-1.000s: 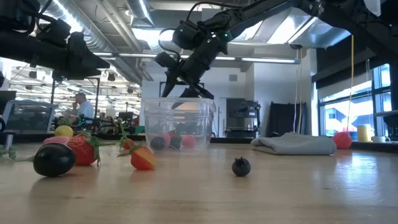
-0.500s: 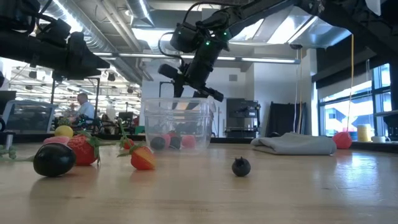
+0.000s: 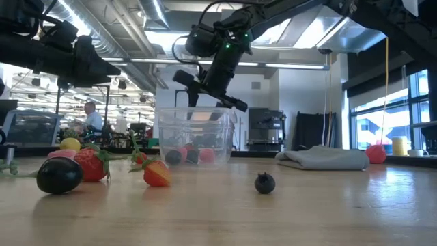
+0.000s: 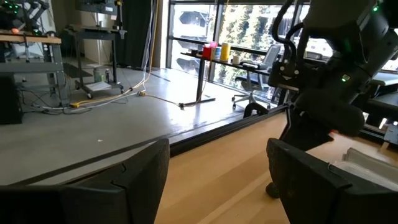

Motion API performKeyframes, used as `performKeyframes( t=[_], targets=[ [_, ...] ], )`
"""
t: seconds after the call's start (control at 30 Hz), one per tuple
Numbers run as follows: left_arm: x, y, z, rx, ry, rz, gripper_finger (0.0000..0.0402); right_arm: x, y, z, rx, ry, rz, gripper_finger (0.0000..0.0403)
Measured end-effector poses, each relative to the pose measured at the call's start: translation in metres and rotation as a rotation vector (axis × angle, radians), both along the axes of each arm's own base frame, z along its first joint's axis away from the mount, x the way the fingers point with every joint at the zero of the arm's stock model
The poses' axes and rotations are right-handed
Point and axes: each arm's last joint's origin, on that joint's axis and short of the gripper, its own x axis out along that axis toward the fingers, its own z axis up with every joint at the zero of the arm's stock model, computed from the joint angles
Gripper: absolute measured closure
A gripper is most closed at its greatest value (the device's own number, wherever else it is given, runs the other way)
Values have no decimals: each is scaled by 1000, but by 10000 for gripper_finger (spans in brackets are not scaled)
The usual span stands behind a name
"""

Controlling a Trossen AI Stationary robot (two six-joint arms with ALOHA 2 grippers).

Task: Pick and placing Produce into tupperware
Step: Put the blackberry into the transparent bin

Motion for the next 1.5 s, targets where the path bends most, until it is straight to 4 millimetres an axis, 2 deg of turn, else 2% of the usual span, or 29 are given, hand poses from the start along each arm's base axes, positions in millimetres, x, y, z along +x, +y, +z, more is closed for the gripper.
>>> performKeyframes(
  t=[0.13,0.27,0.47,0.67,1.07,1.5],
  targets=[
    [0,0,0,2,2,0,140,0,2,0,22,-9,-37,124],
    [0,0,0,2,2,0,140,0,6,-1,31,1,-42,110],
    [0,0,0,2,2,0,140,-7,7,-5,31,80,-116,118],
    [0,0,0,2,2,-1,140,-3,5,-10,-1,32,-103,120],
    [0,0,0,2,2,-1,140,-14,5,-55,46,46,-125,120],
    [0,0,0,2,2,-1,140,-13,-1,-57,19,8,-84,120]
  ],
)
